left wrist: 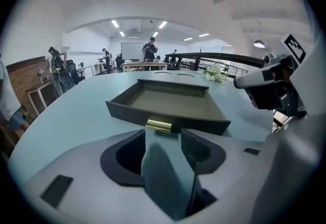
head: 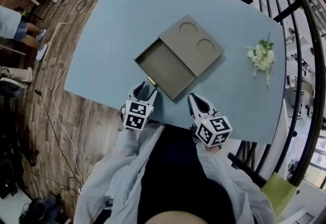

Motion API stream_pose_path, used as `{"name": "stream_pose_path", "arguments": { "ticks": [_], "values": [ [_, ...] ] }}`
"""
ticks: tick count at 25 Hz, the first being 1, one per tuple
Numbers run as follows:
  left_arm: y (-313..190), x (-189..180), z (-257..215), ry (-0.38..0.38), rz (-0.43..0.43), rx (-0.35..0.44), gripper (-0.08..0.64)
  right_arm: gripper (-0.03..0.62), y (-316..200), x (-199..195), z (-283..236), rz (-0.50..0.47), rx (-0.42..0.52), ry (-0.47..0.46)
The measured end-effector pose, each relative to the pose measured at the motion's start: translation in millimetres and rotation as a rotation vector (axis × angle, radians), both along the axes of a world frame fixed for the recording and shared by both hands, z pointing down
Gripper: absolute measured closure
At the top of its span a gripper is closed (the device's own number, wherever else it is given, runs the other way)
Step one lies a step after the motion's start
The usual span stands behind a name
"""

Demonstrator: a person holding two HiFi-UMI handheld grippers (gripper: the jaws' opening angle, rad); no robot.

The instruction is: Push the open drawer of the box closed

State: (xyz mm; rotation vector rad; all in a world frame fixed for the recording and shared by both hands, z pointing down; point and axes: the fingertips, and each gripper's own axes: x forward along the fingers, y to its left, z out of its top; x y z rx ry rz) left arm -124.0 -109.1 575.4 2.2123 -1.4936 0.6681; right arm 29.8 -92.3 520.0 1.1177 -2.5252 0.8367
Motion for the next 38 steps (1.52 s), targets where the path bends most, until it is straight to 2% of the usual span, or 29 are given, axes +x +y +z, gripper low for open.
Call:
{"name": "stream_pose_path", "arguments": {
  "ticks": [8,12,14,17,20,26,38],
  "values": [
    [-12,2,14,-0.047,0.042,-0.06,0.336,0.588,-8,4,7,0.035,-0.026,0.011],
    [-15,4,11,-0.158,0.109,-0.046,0.327,0.587,-10,6,9,0.04,-0.032,0.014],
    [-18,5,11,-0.188,0.143,-0.056,0.327,0.588,-11,5,10,0.041,-0.035,0.015],
    [-20,4,13,-0.19,0.154,-0.084,0.328,0.588,-13,5,10,0.044,-0.036,0.012],
    [-21,1,15,-0.184,0.144,-0.105,0.368,0.588,-14,5,9,0.05,-0.034,0.009],
    [-20,2,15,-0.197,0.16,-0.12,0.371,0.588,-12,10,9,0.061,-0.033,0.003],
    [-23,1,-5,-0.212,0.165,-0.096,0.373,0.588,-14,11,2,0.077,-0.006,-0.033]
  ]
}}
